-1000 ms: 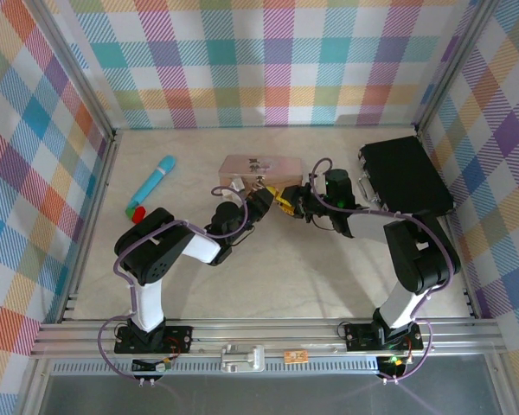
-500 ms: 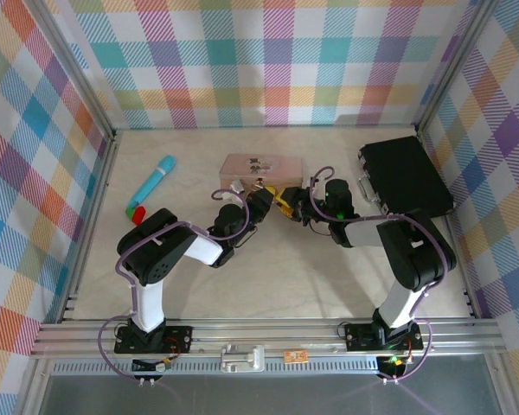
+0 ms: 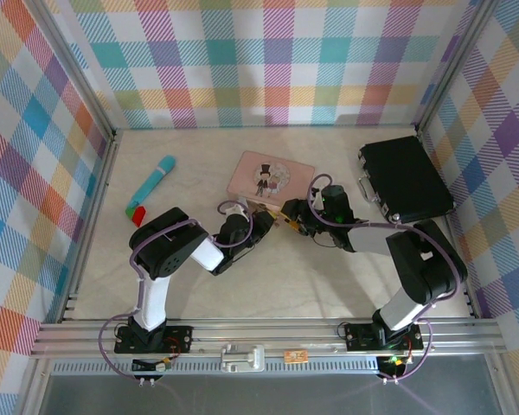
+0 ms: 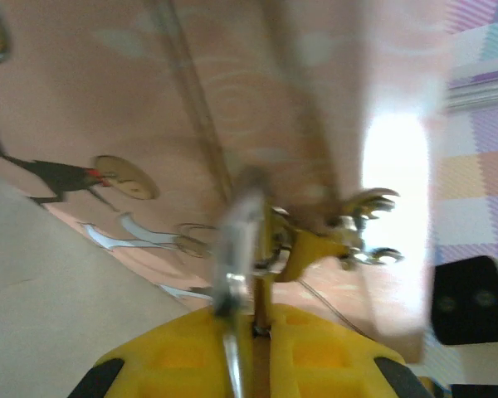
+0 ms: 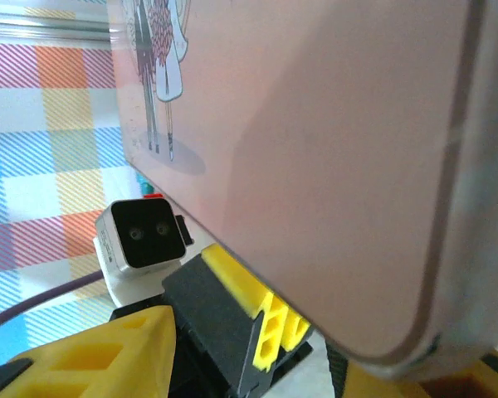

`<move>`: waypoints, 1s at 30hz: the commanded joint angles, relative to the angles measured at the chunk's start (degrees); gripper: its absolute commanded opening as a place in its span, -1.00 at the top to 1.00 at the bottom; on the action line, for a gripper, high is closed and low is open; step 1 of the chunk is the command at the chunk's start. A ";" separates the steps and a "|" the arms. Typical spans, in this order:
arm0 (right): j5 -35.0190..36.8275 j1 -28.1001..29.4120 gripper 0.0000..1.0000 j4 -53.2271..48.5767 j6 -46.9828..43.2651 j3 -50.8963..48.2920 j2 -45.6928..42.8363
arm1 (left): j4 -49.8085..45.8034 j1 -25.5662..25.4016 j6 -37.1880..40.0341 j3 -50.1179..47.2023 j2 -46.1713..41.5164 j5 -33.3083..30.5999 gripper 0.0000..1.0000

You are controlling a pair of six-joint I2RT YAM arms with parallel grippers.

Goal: Unlock the padlock with the key

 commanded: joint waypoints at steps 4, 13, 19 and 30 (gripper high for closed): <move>5.05 0.41 -0.04 -13.81 -13.06 1.73 -5.18 | -12.90 -0.51 1.57 0.41 -4.46 1.02 1.00; 14.55 5.20 -0.11 -36.43 -31.16 10.54 -10.27 | -27.48 -0.38 3.87 0.21 -14.58 -1.22 -0.10; 18.15 9.15 -0.19 -42.71 -37.03 14.94 -9.41 | -37.06 1.43 5.30 -1.88 -24.77 -2.49 -0.30; 32.92 19.53 -0.13 -57.20 -48.87 30.65 6.05 | -51.24 12.65 9.07 -4.70 -40.50 -2.57 -0.44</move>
